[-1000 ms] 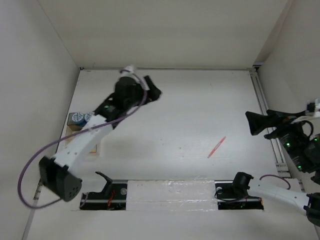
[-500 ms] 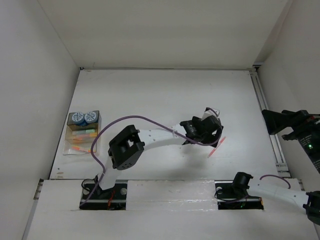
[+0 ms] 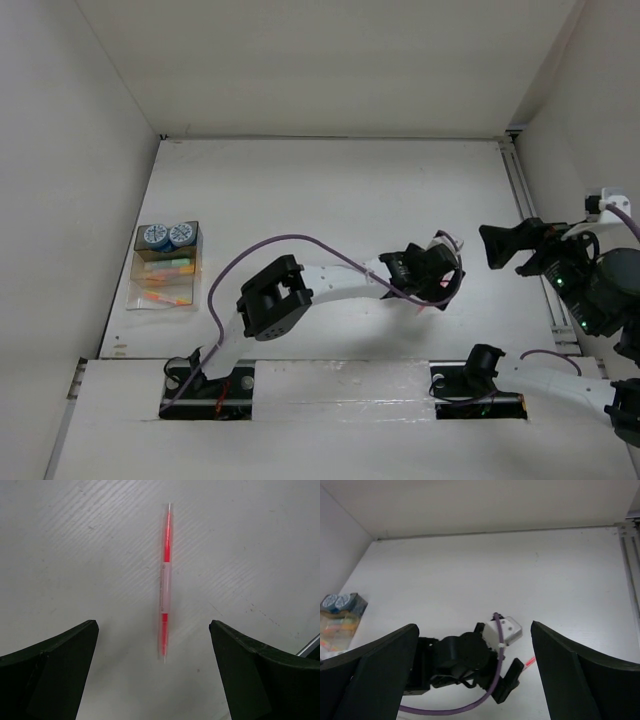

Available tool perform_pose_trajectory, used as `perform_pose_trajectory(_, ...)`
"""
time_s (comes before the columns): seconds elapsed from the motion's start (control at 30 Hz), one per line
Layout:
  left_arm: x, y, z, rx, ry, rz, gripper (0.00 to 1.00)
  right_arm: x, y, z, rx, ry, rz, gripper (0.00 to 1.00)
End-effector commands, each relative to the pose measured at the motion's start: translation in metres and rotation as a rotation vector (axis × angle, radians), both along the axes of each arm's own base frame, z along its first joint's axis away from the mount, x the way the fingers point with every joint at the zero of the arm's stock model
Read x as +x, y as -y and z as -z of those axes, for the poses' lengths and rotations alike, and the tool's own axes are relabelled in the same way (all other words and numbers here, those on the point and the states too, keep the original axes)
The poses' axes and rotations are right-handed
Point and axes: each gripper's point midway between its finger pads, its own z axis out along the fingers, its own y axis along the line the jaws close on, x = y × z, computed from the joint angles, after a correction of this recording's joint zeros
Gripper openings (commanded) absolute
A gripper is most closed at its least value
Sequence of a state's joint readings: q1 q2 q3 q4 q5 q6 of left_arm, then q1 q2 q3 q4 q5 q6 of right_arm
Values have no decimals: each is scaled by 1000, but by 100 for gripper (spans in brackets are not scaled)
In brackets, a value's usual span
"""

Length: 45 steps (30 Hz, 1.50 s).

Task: Sort the stationery into containers
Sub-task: Grab a piece of stationery with the left arm

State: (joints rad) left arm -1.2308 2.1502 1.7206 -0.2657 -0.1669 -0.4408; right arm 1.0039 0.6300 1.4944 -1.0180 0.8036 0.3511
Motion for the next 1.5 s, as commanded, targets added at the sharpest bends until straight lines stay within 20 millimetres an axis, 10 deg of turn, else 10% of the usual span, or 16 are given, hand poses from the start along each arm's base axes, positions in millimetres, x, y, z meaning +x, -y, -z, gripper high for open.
perform_pose_trajectory(0.0,-6,24,-7,-36,23,75,91,5,-35,-1,-18,9,-119,100)
perform_pose_trajectory(0.27,-3,31,32,46,-14,53,91,8,-67,7,-63,33,-236,100)
perform_pose_trajectory(1.0,-1,7,82,246,6,-14,67,7,-51,-7,43,87,-170,100)
perform_pose_trajectory(1.47,-9,-5,119,320,-43,-15,20,3,-43,-13,72,109,-169,100)
